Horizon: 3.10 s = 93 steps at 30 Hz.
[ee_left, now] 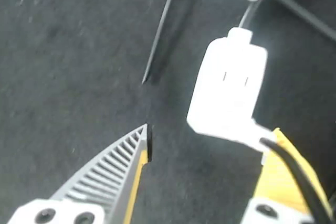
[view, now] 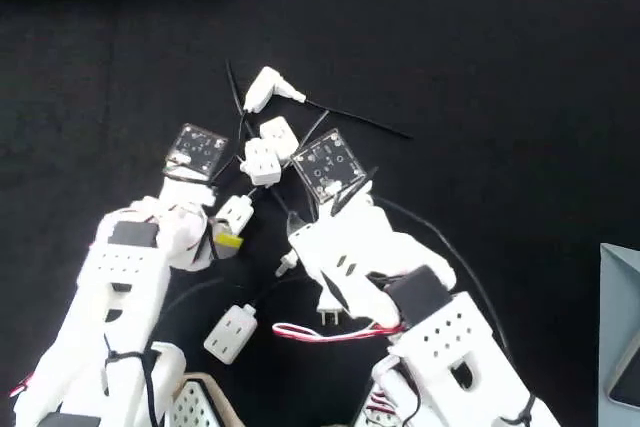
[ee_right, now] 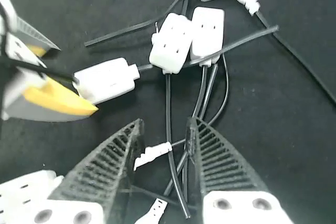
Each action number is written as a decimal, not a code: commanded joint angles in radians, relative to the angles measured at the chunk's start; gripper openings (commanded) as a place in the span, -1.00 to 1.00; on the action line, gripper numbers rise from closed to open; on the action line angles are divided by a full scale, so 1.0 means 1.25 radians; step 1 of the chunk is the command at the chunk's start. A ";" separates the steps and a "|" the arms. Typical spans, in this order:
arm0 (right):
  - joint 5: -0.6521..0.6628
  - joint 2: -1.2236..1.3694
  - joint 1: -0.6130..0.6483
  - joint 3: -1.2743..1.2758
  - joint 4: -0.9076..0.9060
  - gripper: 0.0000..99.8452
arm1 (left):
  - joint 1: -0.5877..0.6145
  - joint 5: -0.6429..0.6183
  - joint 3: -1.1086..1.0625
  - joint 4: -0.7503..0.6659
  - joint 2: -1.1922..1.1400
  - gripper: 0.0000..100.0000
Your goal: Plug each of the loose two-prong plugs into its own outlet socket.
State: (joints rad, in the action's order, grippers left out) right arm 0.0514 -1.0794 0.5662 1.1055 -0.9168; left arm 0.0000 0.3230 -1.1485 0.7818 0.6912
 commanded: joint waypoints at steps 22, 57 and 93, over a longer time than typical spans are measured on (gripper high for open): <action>-0.002 -0.014 -0.010 0.014 0.018 -0.74 | -0.053 -0.034 0.120 -0.120 -0.226 -0.79; 0.001 -0.012 -0.010 0.026 0.018 -0.74 | -0.071 0.085 0.198 0.034 -0.141 -0.38; 0.002 -0.012 -0.010 0.029 0.017 -0.74 | -0.009 0.047 0.457 0.006 -0.333 -0.94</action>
State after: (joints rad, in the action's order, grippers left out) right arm 0.0514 -1.0825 0.5662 1.1454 -0.9106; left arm -0.0245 0.3905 -0.6483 0.7219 0.1527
